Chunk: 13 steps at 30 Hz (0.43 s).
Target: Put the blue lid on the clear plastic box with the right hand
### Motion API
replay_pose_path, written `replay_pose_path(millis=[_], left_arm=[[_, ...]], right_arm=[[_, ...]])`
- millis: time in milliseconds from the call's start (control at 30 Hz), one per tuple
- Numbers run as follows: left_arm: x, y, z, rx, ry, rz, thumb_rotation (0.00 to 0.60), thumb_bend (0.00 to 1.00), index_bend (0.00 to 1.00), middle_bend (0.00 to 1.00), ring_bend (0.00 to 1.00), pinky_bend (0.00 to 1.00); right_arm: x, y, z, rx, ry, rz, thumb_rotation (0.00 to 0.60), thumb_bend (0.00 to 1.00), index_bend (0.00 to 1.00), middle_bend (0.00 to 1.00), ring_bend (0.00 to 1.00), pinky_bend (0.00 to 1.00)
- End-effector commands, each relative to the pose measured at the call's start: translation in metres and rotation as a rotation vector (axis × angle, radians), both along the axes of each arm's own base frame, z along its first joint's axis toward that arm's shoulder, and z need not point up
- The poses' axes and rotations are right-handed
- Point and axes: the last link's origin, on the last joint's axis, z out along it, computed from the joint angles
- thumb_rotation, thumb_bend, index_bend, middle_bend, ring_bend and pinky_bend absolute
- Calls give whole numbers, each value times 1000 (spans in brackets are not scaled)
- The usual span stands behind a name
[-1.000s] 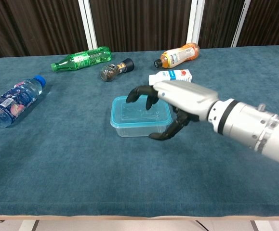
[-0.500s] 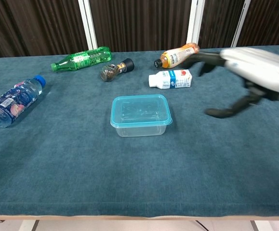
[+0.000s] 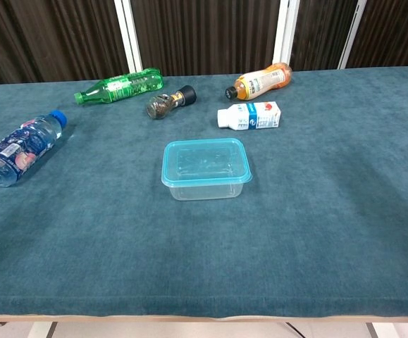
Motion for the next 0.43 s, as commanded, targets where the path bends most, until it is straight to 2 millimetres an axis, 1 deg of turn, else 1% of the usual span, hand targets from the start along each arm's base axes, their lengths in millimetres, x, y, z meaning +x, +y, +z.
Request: replay_pose_path(millis=[33,233,433], left_arm=[[-1,1,0,6,1,3,600,298,121,79,169,427],[-2,3,0,21,1,10,600,298,113,68,146,427],[-2,3,-2,8,9,12,600,298,113,67,145,427]], right_arm=[[-13,1,5,-17,-16,-36,600,329,7,0,9,121],[-12,1,9,-6,-39,-31,600,328,3,0,7,121],[-12,4,9,-2,-49,-16,600,328,4,0,7,121]])
